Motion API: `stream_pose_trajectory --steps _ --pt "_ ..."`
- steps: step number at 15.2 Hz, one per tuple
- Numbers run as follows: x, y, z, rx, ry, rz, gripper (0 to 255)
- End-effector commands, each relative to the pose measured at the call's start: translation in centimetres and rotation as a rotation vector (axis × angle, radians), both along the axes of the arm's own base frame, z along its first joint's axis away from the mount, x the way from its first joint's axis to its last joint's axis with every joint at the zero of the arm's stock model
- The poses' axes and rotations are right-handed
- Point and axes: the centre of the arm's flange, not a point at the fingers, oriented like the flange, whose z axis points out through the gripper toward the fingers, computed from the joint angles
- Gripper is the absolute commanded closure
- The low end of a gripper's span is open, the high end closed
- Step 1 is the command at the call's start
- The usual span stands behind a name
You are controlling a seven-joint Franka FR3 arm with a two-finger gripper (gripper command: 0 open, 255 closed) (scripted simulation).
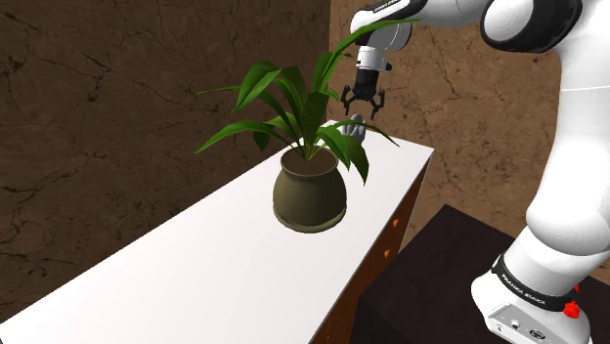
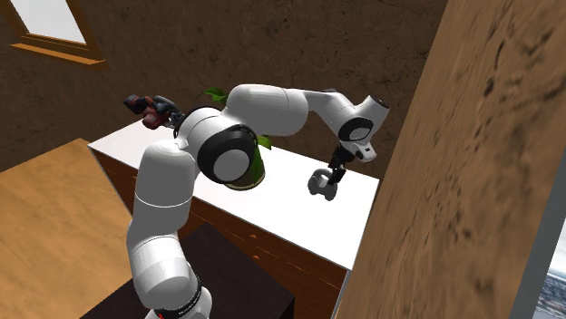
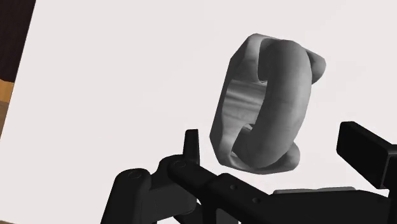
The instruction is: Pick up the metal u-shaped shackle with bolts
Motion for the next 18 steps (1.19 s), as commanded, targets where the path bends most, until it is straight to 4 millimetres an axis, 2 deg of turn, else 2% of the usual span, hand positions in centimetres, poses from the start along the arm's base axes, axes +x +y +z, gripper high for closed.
stream_pose_trajectory --steps 1,5,7,8,16,18 --pt "0.0 -0.2 -1.1 0.001 0.001 -0.007 0" --pt "0.0 -0.2 -3.5 0.001 0.001 -0.007 0" --pt "0.0 -0.2 -3.5 0.001 0.001 -0.007 0" --pt "0.0 -0.2 -3.5 0.001 0.001 -0.007 255" --pt "0.0 -0.3 -3.5 0.001 0.001 -0.007 255" --pt "0.0 -0.2 -2.9 0.001 0.001 -0.007 255"
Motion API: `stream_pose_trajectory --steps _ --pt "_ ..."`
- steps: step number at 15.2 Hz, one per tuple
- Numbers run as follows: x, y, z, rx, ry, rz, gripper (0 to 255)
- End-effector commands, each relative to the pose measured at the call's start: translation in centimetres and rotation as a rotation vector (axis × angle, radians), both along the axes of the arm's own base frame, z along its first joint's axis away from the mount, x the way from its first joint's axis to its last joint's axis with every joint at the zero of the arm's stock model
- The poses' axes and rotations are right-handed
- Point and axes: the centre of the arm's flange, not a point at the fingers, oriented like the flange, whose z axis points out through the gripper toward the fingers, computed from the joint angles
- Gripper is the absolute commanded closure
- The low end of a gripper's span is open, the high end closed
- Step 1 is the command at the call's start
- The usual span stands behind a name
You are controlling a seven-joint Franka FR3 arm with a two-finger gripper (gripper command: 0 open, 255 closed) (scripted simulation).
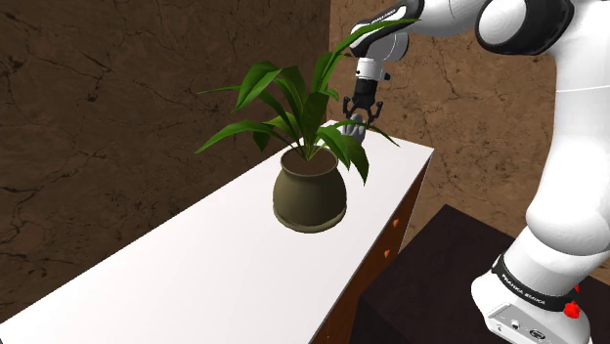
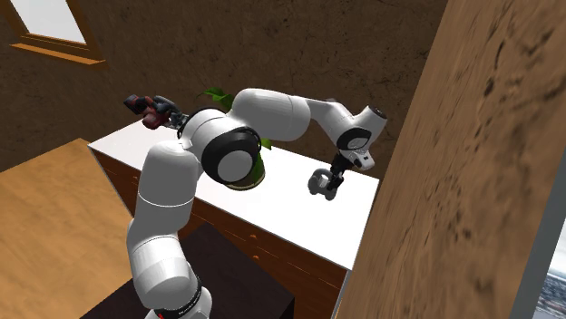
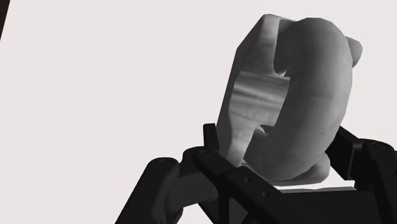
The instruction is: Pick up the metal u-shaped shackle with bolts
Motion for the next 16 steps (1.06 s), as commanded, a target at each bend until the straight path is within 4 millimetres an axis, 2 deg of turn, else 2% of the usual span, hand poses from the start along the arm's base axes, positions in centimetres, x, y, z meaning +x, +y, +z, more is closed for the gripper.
stream_pose_trajectory --steps 1,14,16 --pt "0.0 0.1 0.8 0.000 0.001 0.000 255" --pt "0.0 0.1 7.7 0.000 0.001 0.000 255" --pt "0.0 0.1 7.8 0.000 0.001 0.000 255"
